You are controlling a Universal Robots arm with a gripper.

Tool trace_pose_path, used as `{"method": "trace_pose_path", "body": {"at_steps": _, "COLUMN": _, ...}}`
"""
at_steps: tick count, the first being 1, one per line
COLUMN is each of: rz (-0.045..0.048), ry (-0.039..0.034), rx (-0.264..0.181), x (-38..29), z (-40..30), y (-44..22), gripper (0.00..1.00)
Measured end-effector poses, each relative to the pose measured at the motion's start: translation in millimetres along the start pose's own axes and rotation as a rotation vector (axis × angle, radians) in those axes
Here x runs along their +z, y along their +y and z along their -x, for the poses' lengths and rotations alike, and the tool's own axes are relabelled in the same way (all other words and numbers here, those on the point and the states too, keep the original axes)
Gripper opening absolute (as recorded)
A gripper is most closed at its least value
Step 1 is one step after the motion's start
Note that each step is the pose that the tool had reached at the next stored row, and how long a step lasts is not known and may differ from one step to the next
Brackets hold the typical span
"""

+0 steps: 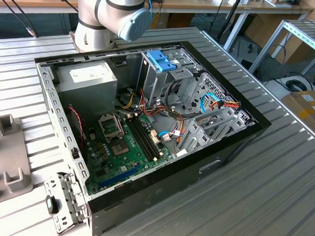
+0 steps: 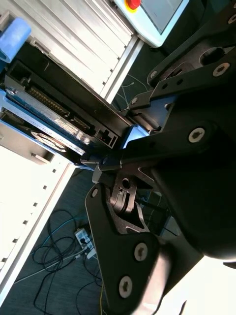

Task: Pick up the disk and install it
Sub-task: 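Pick up the disk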

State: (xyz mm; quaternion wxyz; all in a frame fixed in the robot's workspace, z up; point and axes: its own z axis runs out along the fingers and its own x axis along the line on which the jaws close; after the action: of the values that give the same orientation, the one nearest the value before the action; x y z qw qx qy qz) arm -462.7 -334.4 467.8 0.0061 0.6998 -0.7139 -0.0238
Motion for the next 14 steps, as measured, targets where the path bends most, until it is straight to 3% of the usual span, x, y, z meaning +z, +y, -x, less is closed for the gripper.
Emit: {"method": "trace_pose_path", "body": {"at_steps": 14, "rz": 0.0, "ry": 0.0, "rx": 0.0, "x": -4.0, "z": 0.1, "y": 0.2, "gripper": 0.37}}
